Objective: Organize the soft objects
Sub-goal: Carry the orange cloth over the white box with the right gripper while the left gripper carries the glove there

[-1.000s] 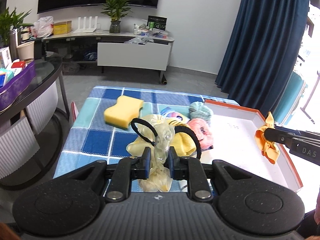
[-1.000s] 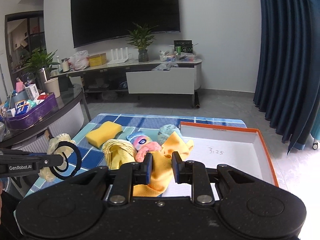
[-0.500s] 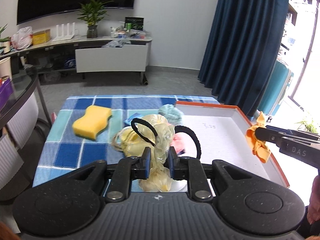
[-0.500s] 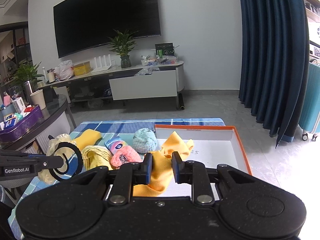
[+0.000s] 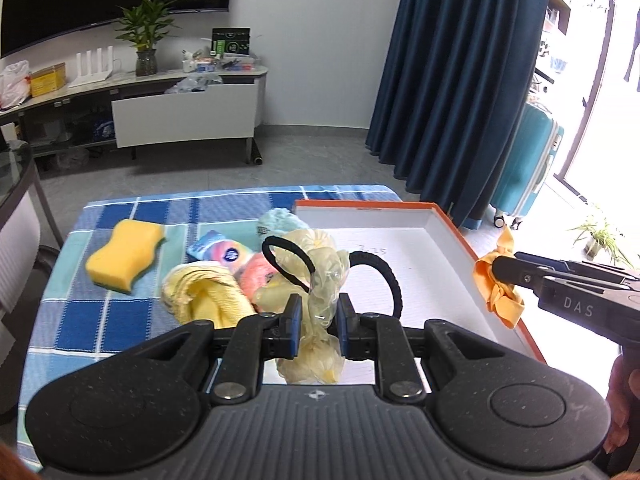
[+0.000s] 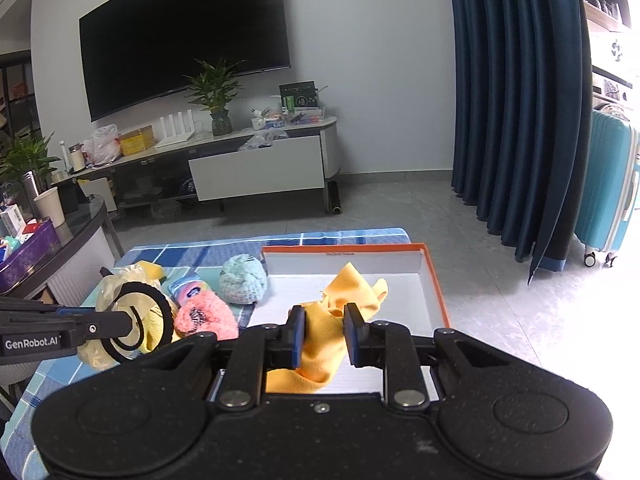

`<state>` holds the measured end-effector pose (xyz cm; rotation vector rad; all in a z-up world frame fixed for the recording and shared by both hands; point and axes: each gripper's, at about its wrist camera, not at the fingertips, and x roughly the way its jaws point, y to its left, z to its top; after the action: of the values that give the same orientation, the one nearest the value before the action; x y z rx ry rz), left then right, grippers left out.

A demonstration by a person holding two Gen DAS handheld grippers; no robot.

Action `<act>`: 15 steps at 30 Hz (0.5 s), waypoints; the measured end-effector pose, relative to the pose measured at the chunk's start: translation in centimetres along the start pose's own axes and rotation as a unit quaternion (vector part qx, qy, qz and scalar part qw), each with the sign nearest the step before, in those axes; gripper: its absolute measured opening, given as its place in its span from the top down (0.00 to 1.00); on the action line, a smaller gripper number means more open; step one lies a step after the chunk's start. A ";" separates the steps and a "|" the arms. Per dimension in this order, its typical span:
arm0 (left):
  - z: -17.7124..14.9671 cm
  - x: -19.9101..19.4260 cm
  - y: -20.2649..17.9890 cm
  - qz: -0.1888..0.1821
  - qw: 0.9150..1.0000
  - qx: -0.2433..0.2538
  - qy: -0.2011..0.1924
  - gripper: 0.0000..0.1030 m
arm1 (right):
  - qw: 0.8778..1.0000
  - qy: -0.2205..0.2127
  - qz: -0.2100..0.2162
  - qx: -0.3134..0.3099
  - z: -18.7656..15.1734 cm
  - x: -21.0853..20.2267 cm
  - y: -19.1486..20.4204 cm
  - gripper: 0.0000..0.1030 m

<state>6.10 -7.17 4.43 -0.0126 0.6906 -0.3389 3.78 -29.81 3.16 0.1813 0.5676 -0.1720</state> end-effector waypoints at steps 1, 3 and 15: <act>0.1 0.2 -0.2 0.000 1.000 0.001 0.001 0.81 | 1.000 0.003 -0.001 0.000 0.1 0.1 -0.2 0.74; 0.2 0.7 -0.7 -0.001 1.000 0.003 0.001 0.81 | 1.000 0.006 -0.006 -0.002 0.1 0.1 -0.6 0.74; 0.8 2.3 -2.5 -0.011 1.000 0.017 0.009 0.81 | 1.000 0.016 -0.019 -0.006 0.8 0.9 -2.4 0.74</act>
<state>7.53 -10.37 3.96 0.0152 0.7023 -0.3713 4.39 -32.37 3.05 0.1630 0.6030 -0.2022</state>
